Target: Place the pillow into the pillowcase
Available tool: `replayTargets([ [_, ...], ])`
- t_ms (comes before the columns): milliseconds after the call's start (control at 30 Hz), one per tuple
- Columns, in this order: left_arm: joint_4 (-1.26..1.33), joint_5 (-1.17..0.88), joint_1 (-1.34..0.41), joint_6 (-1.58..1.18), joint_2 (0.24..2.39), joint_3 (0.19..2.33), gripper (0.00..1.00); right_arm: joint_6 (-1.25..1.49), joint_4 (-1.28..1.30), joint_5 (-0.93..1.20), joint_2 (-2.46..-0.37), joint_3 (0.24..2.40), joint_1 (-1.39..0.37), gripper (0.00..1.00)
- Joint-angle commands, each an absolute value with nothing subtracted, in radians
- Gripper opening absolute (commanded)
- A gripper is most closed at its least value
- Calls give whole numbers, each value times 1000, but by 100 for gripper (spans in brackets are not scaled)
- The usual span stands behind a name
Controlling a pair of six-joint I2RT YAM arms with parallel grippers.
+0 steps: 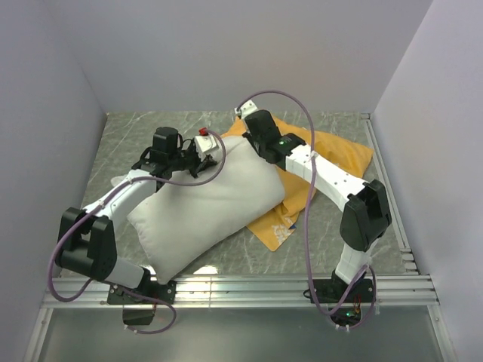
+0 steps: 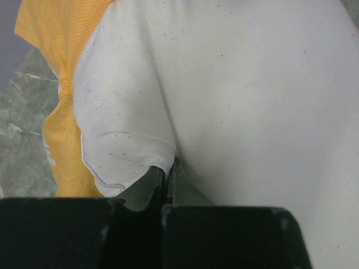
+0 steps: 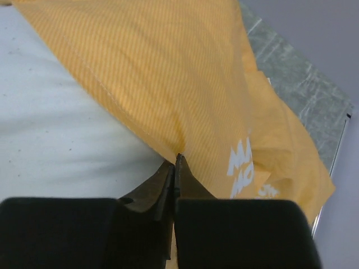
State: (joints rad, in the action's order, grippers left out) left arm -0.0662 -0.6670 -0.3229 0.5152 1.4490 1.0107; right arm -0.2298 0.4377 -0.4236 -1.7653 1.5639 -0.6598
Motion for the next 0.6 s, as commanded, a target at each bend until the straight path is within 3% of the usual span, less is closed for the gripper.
replayTargets([
  [0,-114,-756,-321,366,1492,1060,0,-190,563,-254,-1753,1669,-647,0],
  [133,-91,-807,-311,178,1532,1114,0,-91,682,215,-1688,1750,-673,0],
  [167,-80,-818,-307,138,1539,1129,0,-42,702,424,-1687,1768,-687,0],
  [300,33,-877,-288,-149,1554,1141,0,50,761,789,-1692,1786,-782,0],
  [400,137,-888,-259,-335,1542,1117,0,138,694,902,-1675,1741,-802,0],
  [567,236,-839,-198,-538,1506,1016,0,164,663,747,-1706,1715,-703,0],
])
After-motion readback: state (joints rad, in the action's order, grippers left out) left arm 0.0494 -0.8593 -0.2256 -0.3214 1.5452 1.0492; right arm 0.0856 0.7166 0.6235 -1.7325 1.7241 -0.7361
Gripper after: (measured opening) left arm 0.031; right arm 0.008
